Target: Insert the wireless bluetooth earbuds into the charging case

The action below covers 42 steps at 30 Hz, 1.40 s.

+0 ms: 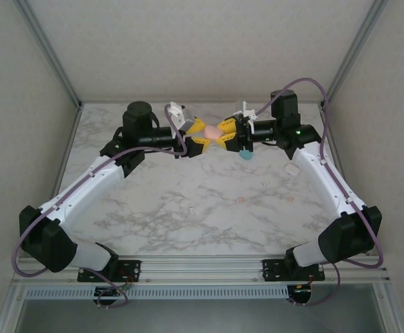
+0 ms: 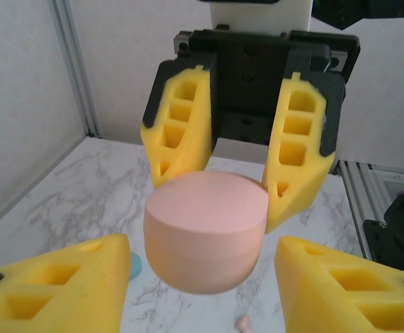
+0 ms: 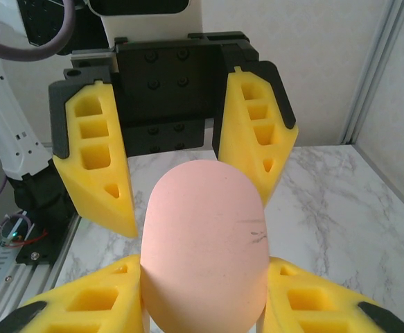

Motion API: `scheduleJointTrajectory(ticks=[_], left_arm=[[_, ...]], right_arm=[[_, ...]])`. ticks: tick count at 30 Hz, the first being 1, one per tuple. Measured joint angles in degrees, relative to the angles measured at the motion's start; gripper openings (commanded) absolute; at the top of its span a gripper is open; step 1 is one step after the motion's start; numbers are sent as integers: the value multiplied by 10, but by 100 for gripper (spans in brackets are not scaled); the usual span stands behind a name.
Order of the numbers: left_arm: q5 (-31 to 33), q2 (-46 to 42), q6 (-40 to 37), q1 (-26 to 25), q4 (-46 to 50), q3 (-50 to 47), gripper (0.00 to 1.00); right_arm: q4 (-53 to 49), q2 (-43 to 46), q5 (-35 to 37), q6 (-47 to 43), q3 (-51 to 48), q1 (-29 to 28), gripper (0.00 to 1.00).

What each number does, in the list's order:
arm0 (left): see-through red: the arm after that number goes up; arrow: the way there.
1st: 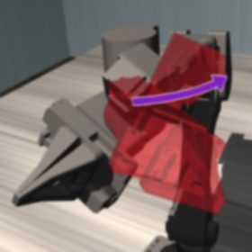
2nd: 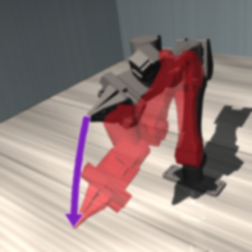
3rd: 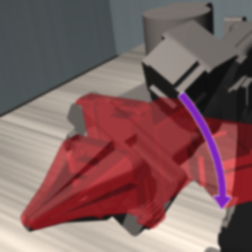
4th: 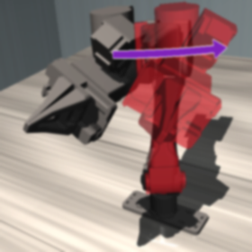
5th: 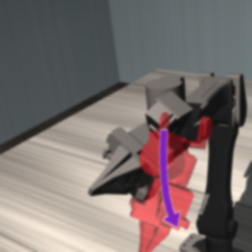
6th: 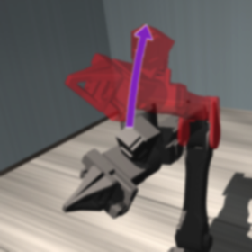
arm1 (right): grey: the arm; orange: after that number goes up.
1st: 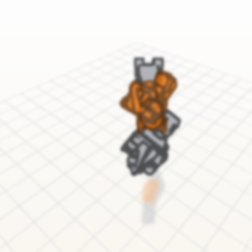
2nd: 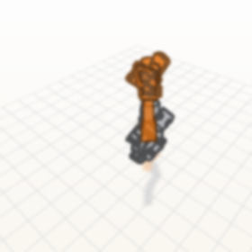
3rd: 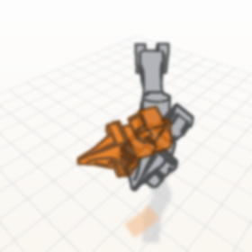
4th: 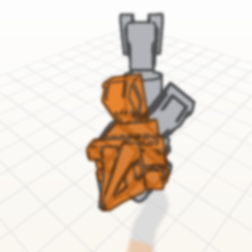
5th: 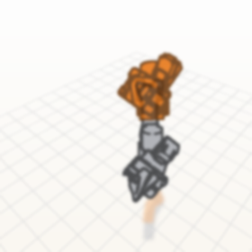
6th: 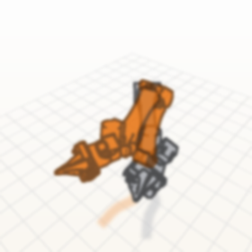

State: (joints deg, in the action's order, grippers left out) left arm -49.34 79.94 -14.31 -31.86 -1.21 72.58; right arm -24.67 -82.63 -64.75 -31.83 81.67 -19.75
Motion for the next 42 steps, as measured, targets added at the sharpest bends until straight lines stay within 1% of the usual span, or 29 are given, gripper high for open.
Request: scheduleJointTrajectory(ticks=[4,12,14,25,34,37,40,42], left_arm=[[-5,4,4,0,2,6,54],[-3,13,4,-3,14,17,54],[-3,14,4,-3,15,19,52],[-1,25,4,-7,19,30,51],[1,27,3,-8,33,38,42],[1,27,-2,-8,38,39,37],[1,27,-7,-8,45,40,31],[1,27,-11,-8,49,41,28]], right_arm=[[6,0,0,1,0,0,36],[50,0,0,29,-5,0,36],[54,0,0,31,-5,0,36],[56,0,2,31,-5,0,36],[56,0,1,30,-5,-2,36],[51,0,0,26,-5,-2,37],[45,0,1,23,-5,-2,39],[41,0,2,21,-5,-2,44]])
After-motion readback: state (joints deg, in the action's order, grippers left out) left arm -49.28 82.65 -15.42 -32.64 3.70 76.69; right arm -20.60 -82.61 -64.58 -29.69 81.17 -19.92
